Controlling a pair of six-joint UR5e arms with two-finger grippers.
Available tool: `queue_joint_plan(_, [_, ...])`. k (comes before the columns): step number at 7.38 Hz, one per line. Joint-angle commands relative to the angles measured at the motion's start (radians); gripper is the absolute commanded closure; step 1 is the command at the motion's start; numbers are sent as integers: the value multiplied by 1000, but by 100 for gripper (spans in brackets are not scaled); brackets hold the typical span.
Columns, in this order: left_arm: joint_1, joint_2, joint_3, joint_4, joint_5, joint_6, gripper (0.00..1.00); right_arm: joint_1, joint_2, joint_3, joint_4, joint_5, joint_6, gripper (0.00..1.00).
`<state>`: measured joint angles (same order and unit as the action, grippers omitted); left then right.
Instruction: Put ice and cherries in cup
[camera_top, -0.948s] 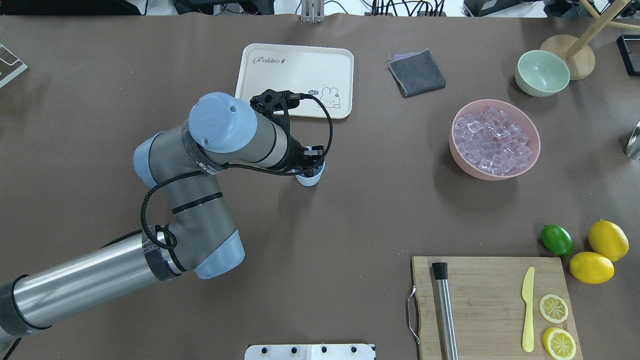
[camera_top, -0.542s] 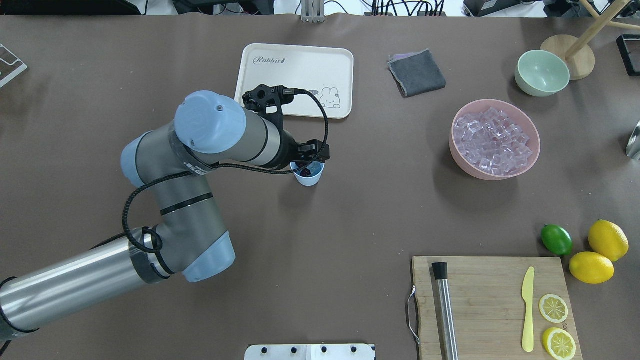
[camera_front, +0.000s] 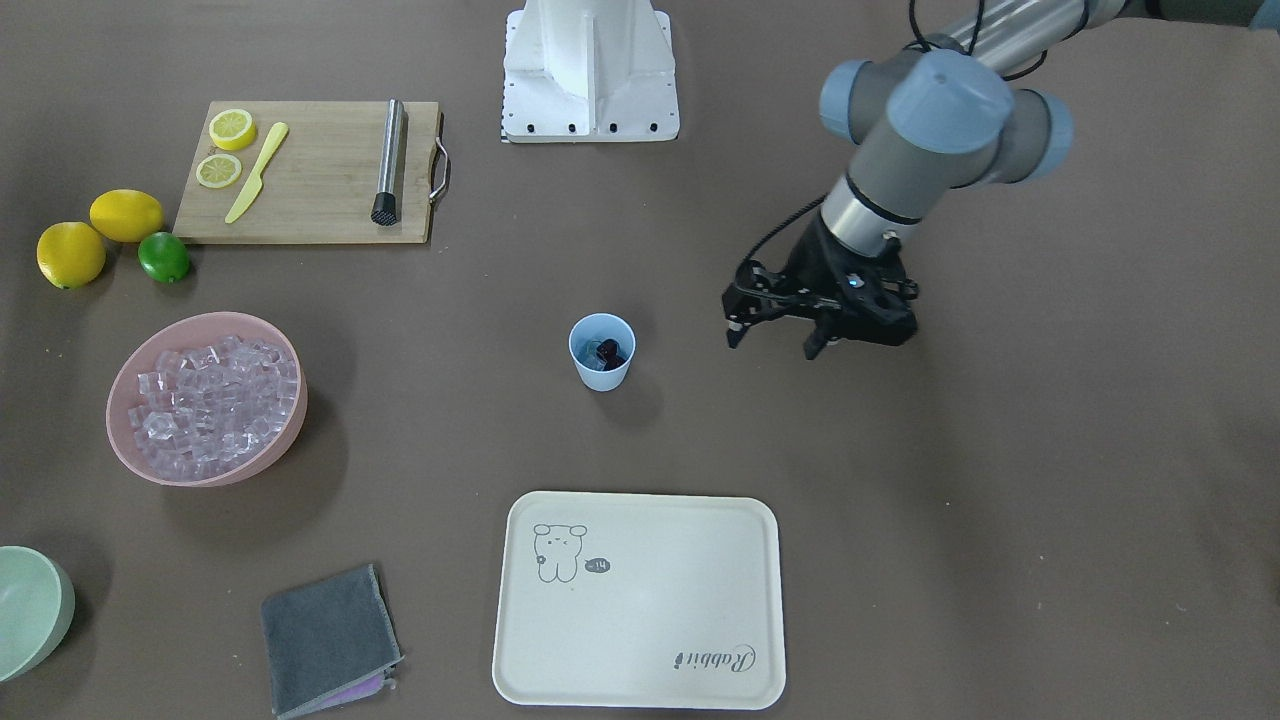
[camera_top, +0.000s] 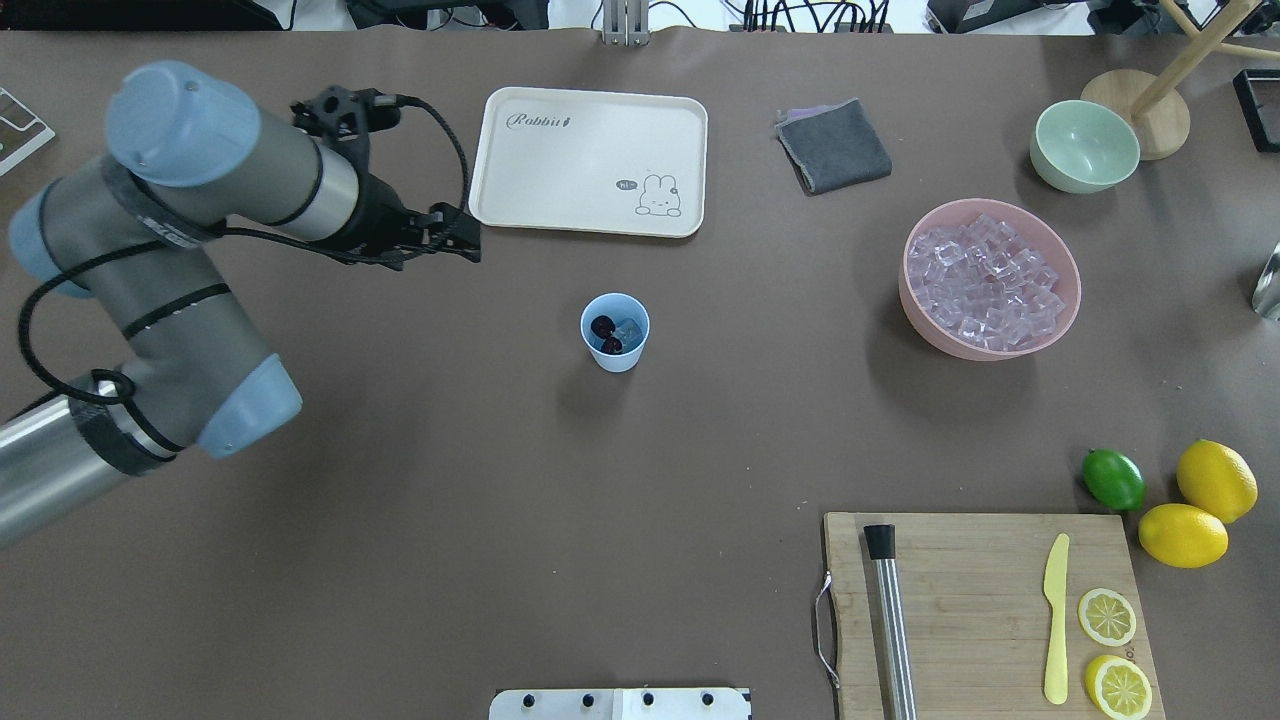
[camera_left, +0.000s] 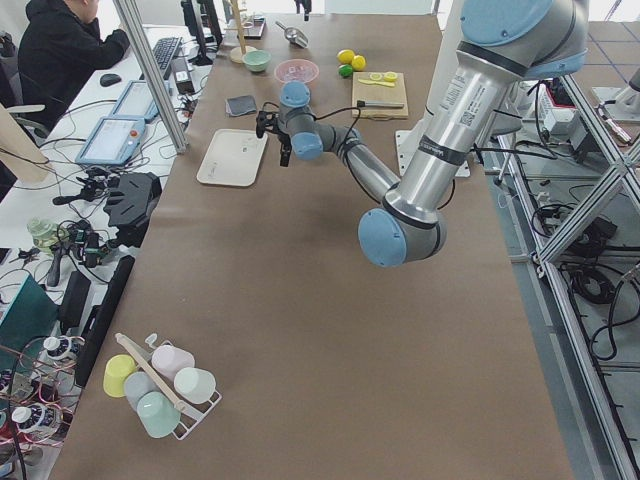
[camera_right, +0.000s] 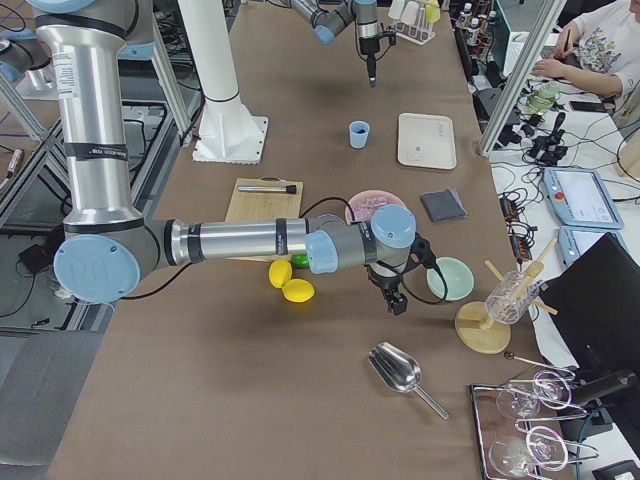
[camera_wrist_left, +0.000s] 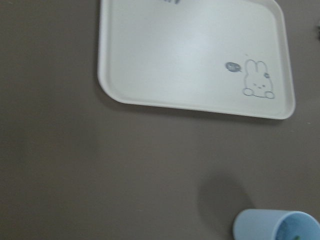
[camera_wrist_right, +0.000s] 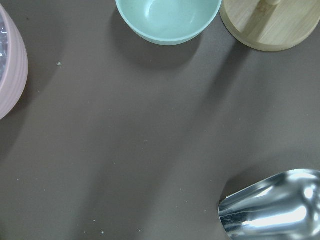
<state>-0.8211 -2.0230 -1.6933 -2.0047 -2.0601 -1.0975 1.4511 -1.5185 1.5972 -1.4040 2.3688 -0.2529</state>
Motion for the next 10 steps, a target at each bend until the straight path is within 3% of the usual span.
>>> queue_joint_plan(1, [-169,175,0,3,-84,260,3,0,3,1,0,0,3,2])
queue_joint_plan(3, [-376,269,14,96,-203,580,2,0,8,17,0,7,7,2])
queue_joint_plan(5, [-594,296,4,364,-278,965,2,0,8,27,-1,13,7,2])
queue_joint_plan(7, [-635,384,6,408,-279,1128,2,0,-2,30,0,12,3,2])
queue_joint_plan(10, [-641,406,-11,403,-279,1134,2,0,-11,35,0,4,4,2])
